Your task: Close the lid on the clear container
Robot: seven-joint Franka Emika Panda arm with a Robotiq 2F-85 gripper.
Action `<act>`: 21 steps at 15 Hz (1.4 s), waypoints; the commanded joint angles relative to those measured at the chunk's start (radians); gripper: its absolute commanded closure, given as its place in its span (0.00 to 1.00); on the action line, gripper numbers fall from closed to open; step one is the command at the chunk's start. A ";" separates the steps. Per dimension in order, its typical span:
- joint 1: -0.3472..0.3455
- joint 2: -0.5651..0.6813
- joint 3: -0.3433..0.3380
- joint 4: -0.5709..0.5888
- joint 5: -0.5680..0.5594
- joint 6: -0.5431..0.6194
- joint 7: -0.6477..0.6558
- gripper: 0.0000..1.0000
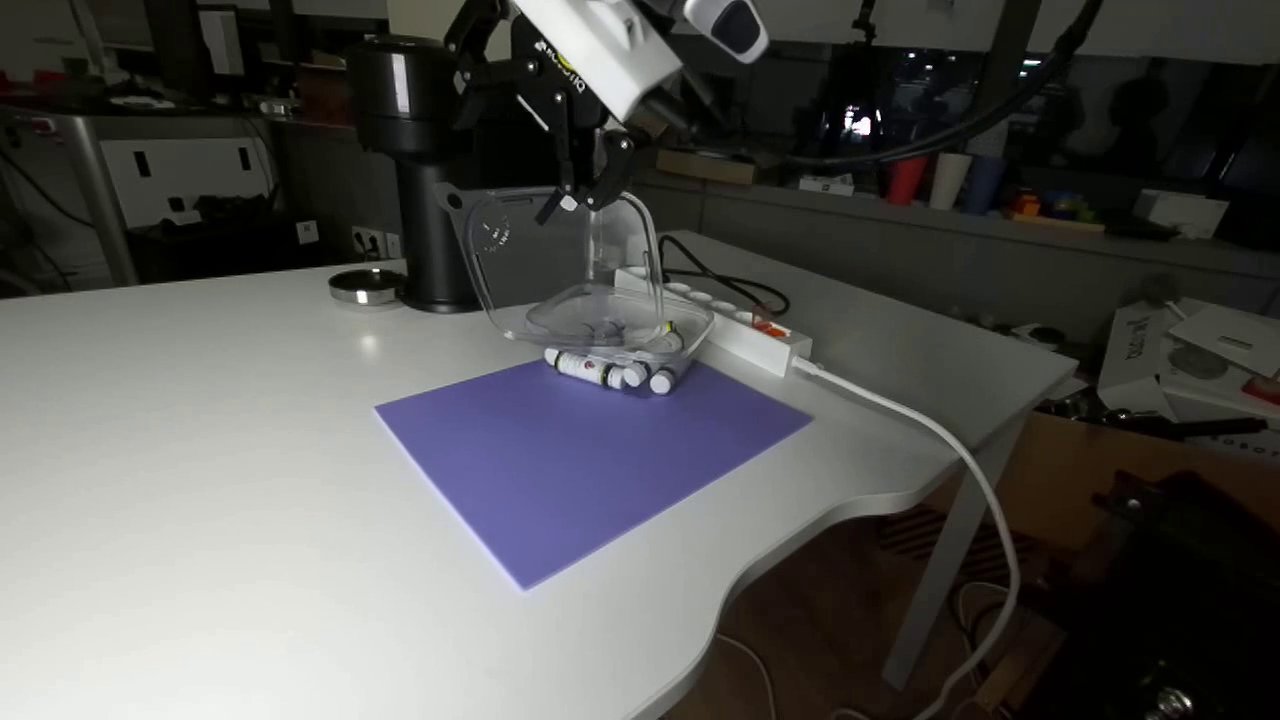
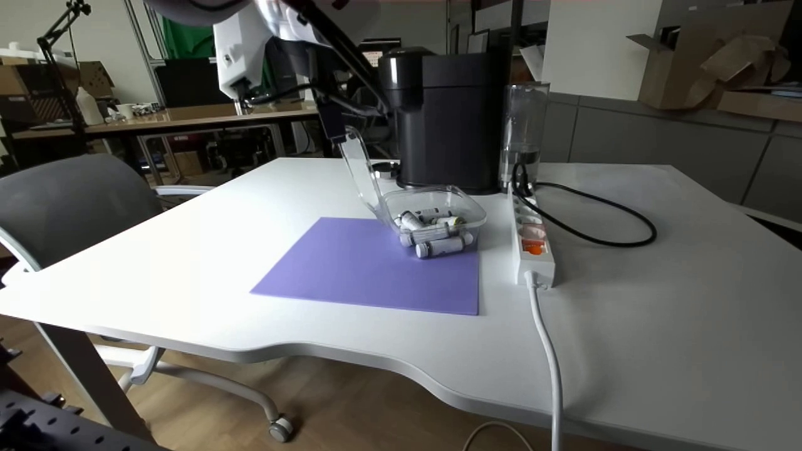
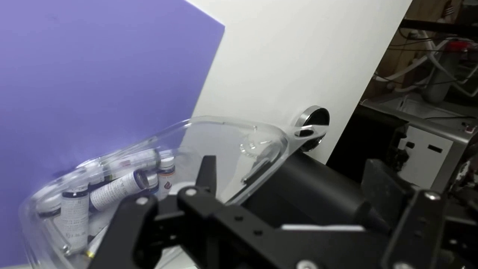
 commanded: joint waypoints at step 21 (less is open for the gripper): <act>0.851 -0.075 -0.893 0.265 0.139 -0.001 0.093 0.00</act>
